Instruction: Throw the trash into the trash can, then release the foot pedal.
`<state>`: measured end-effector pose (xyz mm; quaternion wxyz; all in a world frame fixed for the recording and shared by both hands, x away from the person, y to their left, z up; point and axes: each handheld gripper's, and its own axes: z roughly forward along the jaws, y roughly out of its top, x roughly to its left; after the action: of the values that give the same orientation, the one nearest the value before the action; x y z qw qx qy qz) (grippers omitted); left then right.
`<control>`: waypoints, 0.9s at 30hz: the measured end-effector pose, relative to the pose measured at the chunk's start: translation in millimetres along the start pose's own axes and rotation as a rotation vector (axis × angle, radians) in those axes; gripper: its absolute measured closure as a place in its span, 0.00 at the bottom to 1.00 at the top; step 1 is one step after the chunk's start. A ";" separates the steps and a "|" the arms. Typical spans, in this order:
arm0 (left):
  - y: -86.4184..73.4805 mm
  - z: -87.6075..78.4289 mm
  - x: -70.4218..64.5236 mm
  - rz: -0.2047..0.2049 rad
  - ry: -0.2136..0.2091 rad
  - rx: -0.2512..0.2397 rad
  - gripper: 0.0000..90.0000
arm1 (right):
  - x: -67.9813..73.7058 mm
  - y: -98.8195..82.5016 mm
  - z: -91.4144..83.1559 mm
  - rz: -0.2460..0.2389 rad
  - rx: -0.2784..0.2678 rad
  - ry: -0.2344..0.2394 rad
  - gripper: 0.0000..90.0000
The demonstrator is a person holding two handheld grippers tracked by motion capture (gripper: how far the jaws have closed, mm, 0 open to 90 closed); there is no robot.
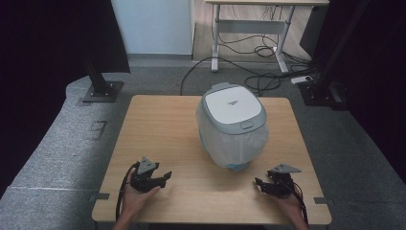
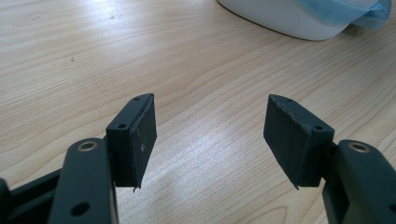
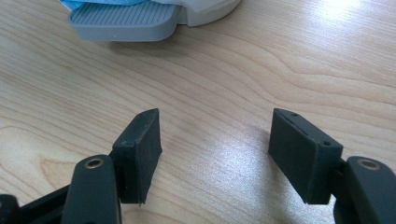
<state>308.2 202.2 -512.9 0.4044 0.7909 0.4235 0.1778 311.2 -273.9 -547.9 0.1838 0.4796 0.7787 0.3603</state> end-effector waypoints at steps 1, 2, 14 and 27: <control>0.0 0.0 0.0 0.000 0.000 0.000 0.39 | 0.0 0.0 0.0 0.000 0.000 0.000 0.37; -0.1 -0.1 -0.1 0.001 0.000 0.000 0.39 | 0.0 0.0 0.0 0.000 0.000 0.000 0.37; -1.2 0.4 0.9 -0.005 0.003 0.006 0.39 | 0.4 -0.4 -0.7 -0.001 0.002 0.002 0.36; -1.8 -1.3 -1.8 0.009 0.003 0.005 0.39 | -3.8 0.1 -10.4 0.024 -0.038 0.002 0.36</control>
<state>305.4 202.0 -513.4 0.4012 0.7934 0.4211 0.1796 306.5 -281.2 -541.1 0.1879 0.4850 0.7662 0.3774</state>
